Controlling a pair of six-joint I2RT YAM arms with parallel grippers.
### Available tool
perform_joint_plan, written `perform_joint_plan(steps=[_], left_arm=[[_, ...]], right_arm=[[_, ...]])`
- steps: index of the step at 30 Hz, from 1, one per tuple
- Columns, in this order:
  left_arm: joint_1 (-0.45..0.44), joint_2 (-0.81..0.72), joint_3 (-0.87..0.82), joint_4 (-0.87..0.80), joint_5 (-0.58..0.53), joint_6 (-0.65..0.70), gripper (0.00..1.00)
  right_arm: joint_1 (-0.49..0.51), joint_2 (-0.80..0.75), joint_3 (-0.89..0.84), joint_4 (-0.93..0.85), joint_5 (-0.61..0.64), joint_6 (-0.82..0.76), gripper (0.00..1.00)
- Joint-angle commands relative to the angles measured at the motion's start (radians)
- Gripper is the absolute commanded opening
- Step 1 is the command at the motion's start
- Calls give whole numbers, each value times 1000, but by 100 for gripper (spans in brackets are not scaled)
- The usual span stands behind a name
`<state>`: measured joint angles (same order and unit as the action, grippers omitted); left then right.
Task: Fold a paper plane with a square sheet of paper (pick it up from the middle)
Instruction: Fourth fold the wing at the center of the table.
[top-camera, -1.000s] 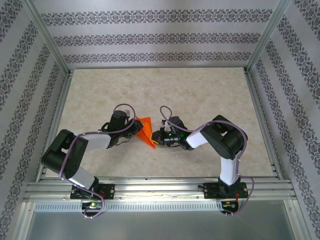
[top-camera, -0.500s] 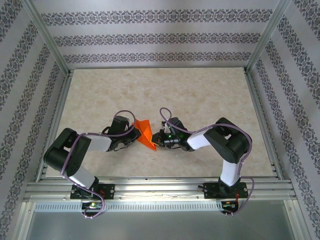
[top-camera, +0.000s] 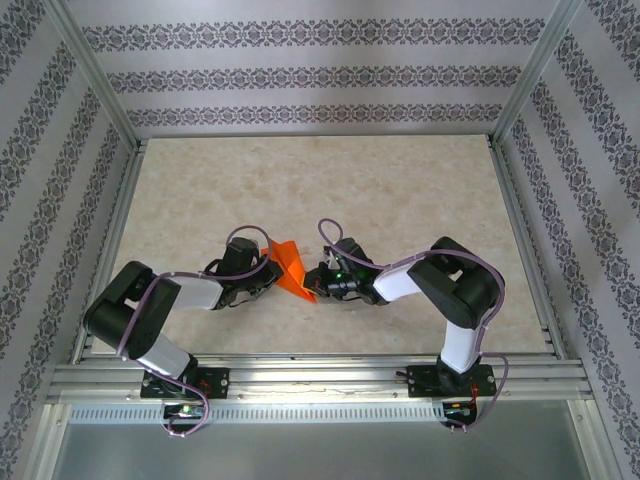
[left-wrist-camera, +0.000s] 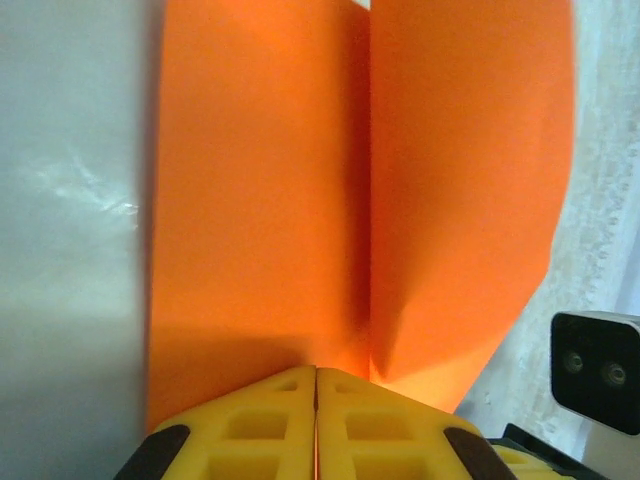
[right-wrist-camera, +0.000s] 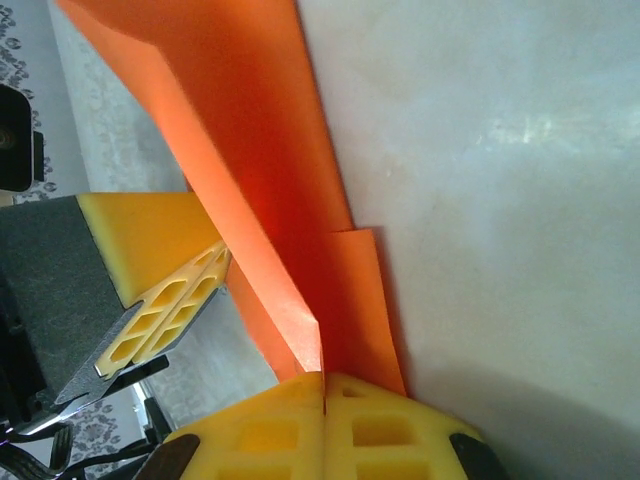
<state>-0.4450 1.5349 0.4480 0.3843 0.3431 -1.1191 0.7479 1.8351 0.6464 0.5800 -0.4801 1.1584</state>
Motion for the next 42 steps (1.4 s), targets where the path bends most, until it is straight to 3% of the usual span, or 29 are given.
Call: perform_joint_plan(steps=[1,4,7,14,21,34,42], left_arm=[[-1,-58,0,-143,-63,48,11],[-1,-70,6,-118,-50,55,12],[-3,-82,16,-76,-23,55,13],[-3,-93,52,21,60,119,11],[1,37,130,124,141,115,10],[4,214,124,237,131,77,9],[9,238,91,264,115,66,8]], right_arm=[[-8,-15,-34,-4,10,16,0],[11,15,23,-56,-32,-20,0],[1,46,-4,17,-33,31,0],[-22,29,-24,-17,-44,17,0],[-27,42,-28,-8,-48,29,0],[-28,53,-25,-3,-58,44,0],[-32,49,-26,-10,-61,46,0]])
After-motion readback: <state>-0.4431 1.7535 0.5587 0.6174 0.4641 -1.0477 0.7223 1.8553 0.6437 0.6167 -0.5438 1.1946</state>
